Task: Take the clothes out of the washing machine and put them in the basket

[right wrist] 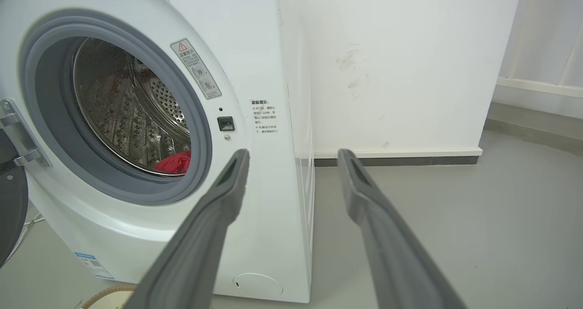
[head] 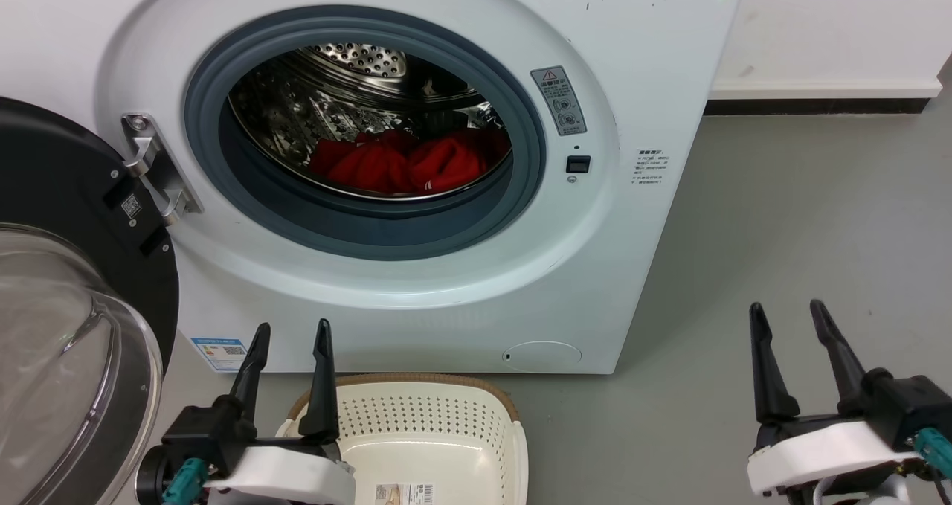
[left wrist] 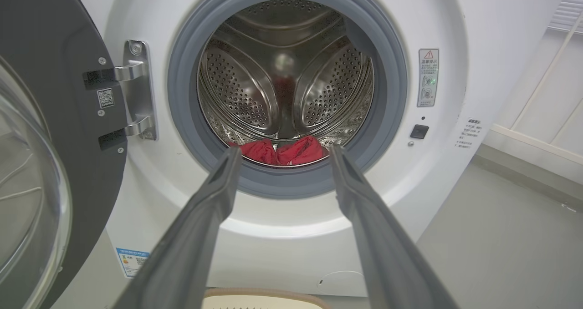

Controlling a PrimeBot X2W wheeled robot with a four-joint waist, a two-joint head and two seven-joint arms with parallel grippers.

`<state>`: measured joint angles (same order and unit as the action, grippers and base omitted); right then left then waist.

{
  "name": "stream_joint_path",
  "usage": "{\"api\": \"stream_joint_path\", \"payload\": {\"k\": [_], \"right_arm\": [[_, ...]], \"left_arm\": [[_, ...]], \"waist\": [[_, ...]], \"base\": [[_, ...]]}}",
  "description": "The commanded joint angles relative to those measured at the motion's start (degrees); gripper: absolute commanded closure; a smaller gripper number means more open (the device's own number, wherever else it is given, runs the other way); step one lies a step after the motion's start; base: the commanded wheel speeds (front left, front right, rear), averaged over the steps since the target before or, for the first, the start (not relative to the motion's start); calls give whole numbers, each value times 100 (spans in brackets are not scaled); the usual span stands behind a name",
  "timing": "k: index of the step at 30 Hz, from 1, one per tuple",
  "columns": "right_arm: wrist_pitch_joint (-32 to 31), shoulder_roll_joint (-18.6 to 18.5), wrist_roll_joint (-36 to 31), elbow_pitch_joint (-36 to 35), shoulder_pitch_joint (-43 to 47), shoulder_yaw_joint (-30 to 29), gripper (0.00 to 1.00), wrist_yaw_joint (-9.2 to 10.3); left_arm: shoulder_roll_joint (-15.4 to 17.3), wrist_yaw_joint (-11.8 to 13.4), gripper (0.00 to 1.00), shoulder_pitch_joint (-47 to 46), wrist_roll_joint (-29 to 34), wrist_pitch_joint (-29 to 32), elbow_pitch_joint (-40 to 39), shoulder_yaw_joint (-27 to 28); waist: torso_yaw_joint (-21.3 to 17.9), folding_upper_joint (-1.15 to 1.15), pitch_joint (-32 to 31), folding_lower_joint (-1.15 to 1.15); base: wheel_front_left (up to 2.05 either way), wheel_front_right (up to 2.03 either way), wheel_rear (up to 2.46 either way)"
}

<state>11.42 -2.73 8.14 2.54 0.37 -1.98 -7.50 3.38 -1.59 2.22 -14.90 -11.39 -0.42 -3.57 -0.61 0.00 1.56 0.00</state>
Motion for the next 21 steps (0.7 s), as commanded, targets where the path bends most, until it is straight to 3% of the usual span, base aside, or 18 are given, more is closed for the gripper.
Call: {"api": "stream_joint_path", "payload": {"k": [1,10,21], "right_arm": [[60,-25,-151,87,66,11,0,2],[171,-24,-655,234,37,29,0,2],[290,-24,-990,286,89,63,0,2]], "left_arm": [[49,64,0,22,218,-67,-5,-58],[189,383,0,73,760,-172,181,-401],[255,575,0,115,1095,-293,282,-548]], "waist": [[0,0,3,0],[2,0,-19,0],[2,0,-7,0]], "base": [[0,0,0],[0,0,0],[0,0,0]]}}
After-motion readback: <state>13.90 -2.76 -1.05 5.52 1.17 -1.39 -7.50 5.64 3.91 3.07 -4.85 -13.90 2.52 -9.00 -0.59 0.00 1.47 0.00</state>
